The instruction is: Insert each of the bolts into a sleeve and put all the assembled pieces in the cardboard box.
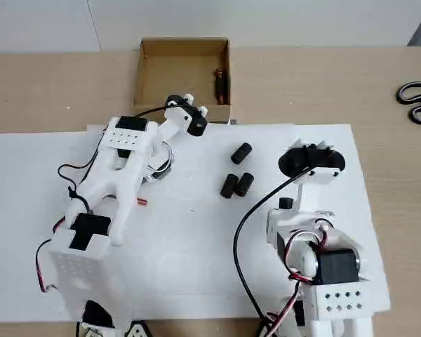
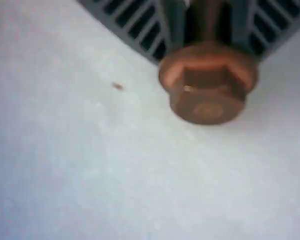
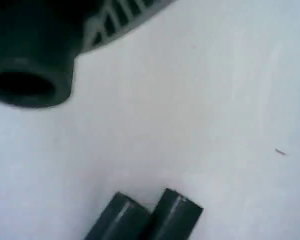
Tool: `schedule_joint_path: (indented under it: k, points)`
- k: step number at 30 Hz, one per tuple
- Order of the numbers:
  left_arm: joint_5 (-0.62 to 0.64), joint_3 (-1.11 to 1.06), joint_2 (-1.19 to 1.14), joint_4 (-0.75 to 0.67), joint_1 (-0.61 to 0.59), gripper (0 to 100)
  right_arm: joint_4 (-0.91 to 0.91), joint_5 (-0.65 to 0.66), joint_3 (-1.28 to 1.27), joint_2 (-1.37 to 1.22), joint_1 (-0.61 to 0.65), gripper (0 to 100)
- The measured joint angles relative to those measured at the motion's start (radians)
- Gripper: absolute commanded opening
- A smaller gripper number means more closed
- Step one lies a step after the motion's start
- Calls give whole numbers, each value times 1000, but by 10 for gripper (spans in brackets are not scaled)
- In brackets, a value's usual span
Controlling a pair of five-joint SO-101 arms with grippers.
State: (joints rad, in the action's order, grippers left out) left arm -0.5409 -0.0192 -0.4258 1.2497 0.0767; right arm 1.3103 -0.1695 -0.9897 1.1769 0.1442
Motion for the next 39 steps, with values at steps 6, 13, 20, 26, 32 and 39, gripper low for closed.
schedule_joint_path:
  k: [6,13,20,26,32,39]
  points:
    - [0,71,-11,71,3,5,0,0,2,0,0,2]
    - [143,344,-15,290,-6,5,2,0,100,5,0,2]
    - [215,637,20,476,-8,5,132,41,219,11,0,2]
    - [218,643,302,485,8,5,169,64,241,95,-2,4]
    - [348,480,549,485,11,5,169,144,241,183,0,3]
    - [485,207,804,457,0,5,169,150,210,245,0,3]
